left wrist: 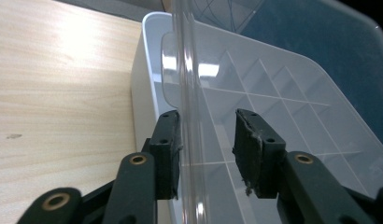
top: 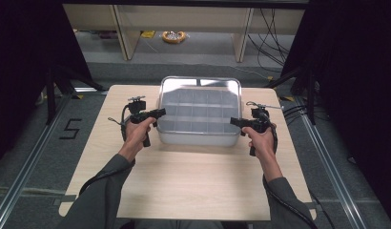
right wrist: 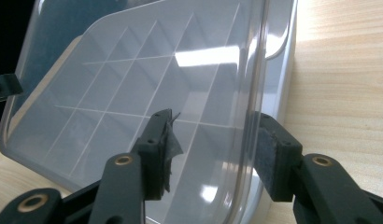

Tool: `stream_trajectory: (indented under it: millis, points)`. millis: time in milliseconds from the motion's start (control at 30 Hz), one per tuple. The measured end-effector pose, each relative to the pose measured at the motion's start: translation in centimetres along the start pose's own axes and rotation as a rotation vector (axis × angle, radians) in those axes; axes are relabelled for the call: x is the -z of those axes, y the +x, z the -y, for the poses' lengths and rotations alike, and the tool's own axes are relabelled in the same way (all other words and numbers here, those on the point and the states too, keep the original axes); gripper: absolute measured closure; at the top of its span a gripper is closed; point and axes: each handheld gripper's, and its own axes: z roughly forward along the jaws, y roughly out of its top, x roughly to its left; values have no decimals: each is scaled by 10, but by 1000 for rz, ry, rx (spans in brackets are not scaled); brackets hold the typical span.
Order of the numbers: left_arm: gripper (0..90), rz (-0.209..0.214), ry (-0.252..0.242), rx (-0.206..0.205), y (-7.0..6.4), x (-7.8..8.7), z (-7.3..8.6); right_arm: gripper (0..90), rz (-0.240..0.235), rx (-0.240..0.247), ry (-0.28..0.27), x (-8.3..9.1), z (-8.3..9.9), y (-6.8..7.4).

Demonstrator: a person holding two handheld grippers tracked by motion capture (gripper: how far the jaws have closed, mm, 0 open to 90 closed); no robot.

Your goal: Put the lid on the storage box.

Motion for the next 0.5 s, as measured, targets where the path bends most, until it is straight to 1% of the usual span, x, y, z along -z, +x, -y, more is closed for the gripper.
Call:
stream_trajectory:
  millis: [33, 67, 100, 133, 167, 200, 233, 267, 300, 367, 400, 467, 500]
  points:
    - [602, 0, 0, 0, 0, 0, 0, 525, 0, 0, 0, 0, 0, 0]
    - [602, -5, 2, -1, 1, -1, 1, 521, 13, 4, -1, -1, 0, 0]
    - [597, -5, 2, 4, 1, -2, 1, 531, 42, 23, -4, -3, 1, 1]
    - [597, -3, 5, 1, 2, -2, 1, 531, 78, 51, 5, -2, 0, 3]
    - [597, -7, 6, -4, 2, -3, 2, 531, 78, 51, 5, -2, 0, 3]
    - [591, -10, 2, 3, 3, -3, 3, 532, 80, 55, 16, -3, 1, 2]
    - [588, -11, 2, 5, 3, -4, 3, 539, 77, -18, 15, -5, 2, 5]
    - [578, -8, 4, 4, 3, -5, 4, 538, 55, 28, -1, -5, 1, 1]
    - [578, -13, -1, 2, 3, -5, 4, 538, 55, 28, -1, -5, 1, 1]
    - [573, -18, 2, -4, 2, -5, 5, 538, 72, 24, -1, -6, 0, 1]
    - [571, -14, 0, -6, 2, -6, 5, 534, 79, 5, 5, -6, 1, 4]
    - [567, -16, 5, -9, 2, -5, 4, 534, 74, 0, 6, -5, 1, 4]
    - [567, -21, 3, -12, 1, -5, 5, 534, 73, 39, 0, -5, 0, 1]
